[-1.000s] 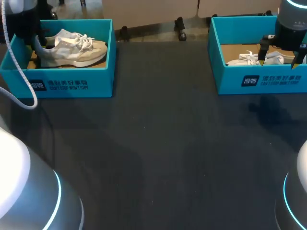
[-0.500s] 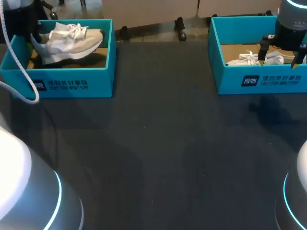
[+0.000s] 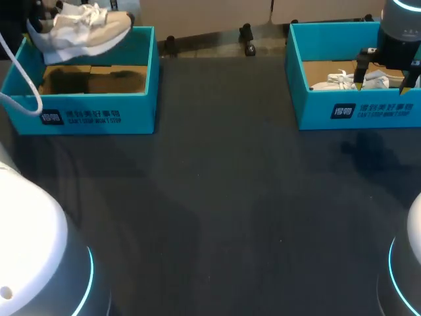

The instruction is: Take the shoe out of the shoebox, open the shoe tongue, remove and reinsert the insole, then place the shoe into the shoebox

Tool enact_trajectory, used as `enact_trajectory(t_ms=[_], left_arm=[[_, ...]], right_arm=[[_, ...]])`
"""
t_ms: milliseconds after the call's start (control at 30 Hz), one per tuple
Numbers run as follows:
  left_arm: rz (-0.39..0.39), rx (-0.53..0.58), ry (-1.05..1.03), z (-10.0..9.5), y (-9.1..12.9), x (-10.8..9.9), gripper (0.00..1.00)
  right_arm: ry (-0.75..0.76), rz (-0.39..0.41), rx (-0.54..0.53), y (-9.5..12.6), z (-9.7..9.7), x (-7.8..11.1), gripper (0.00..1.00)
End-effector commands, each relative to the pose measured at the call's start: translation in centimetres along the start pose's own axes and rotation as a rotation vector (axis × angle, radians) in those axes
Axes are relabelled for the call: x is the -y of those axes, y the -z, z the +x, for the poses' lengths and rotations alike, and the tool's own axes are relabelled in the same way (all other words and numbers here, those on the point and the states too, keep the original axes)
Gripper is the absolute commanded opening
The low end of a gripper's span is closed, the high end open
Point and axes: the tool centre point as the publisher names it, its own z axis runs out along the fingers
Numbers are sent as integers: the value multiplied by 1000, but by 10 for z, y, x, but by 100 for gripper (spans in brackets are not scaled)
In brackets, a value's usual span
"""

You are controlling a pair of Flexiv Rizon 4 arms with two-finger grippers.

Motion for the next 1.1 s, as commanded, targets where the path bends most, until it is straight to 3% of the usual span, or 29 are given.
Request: enact_trajectory(t_ms=[33,233,733,1100], left_arm=[[-16,7,-5,7,47,5,0],[-38,27,-5,12,71,14,0],[-38,27,-5,12,71,14,0],[-16,-10,-54,-14,78,68,0]], right_arm=[[-1,-3,-1,0,0,1,100],[-1,-3,-1,0,0,1,100],[-1,-3,-1,0,0,1,100],[-1,-3,-1,0,0,1,100]])
